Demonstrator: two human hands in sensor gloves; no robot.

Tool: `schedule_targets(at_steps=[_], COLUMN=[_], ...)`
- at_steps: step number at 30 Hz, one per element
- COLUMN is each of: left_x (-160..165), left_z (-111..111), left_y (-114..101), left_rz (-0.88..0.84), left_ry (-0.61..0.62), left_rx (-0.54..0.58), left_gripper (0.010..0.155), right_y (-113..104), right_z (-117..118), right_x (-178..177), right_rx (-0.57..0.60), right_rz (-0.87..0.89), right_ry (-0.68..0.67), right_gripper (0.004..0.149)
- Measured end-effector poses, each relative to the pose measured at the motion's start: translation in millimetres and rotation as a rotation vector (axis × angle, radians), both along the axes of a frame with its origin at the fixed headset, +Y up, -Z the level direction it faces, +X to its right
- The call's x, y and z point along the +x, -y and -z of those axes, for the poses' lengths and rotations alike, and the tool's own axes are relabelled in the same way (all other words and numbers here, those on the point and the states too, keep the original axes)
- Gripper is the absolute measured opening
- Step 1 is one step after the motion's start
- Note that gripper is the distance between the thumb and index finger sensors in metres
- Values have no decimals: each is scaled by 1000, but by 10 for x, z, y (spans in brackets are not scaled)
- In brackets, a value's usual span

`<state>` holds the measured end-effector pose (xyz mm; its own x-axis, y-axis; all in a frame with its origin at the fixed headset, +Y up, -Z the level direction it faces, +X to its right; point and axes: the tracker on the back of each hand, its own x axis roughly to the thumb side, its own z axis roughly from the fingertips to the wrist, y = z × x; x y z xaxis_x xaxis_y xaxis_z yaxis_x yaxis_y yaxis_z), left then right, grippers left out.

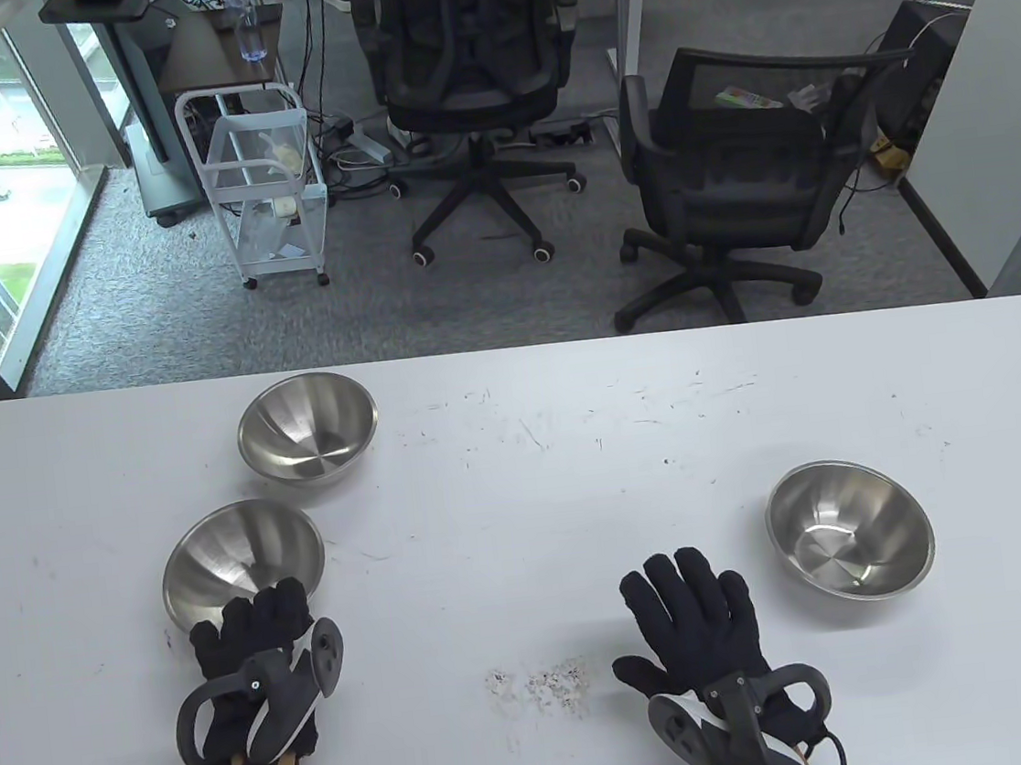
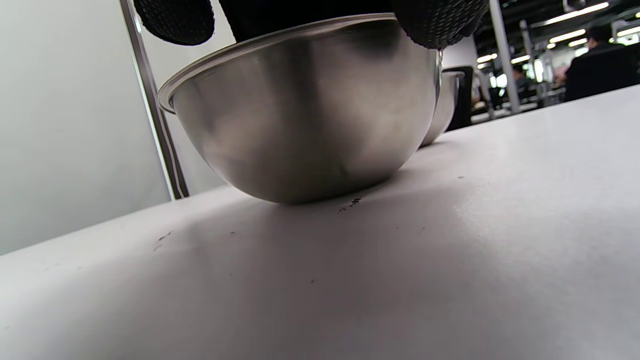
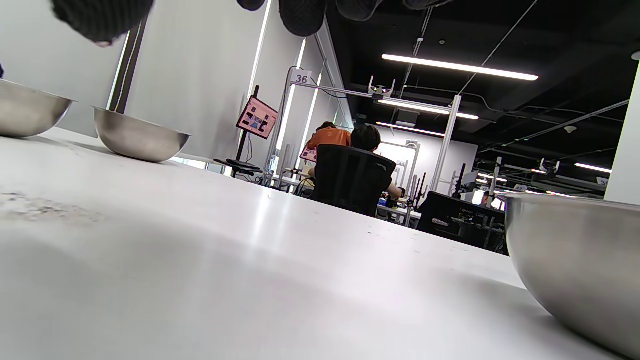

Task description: Nest mixing bowl into mixing bowl

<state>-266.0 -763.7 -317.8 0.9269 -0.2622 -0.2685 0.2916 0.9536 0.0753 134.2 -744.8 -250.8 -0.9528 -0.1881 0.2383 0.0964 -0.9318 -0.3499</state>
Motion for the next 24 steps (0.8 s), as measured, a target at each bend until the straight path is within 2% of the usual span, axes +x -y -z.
schedule_targets(at_steps=[6, 24], left_x=[57, 142], left_z=[20, 8], left_y=[-27, -69], left_rz=[54, 193], left_ry=[-4, 1], left_rx=[19, 148], left_gripper=[41, 41], right_y=[-6, -27], right_z=[-3, -12], right_x=[0, 13], right_rx=[-1, 6], right_rz=[-1, 15], right_ry=[0, 0], right_gripper=[84, 83])
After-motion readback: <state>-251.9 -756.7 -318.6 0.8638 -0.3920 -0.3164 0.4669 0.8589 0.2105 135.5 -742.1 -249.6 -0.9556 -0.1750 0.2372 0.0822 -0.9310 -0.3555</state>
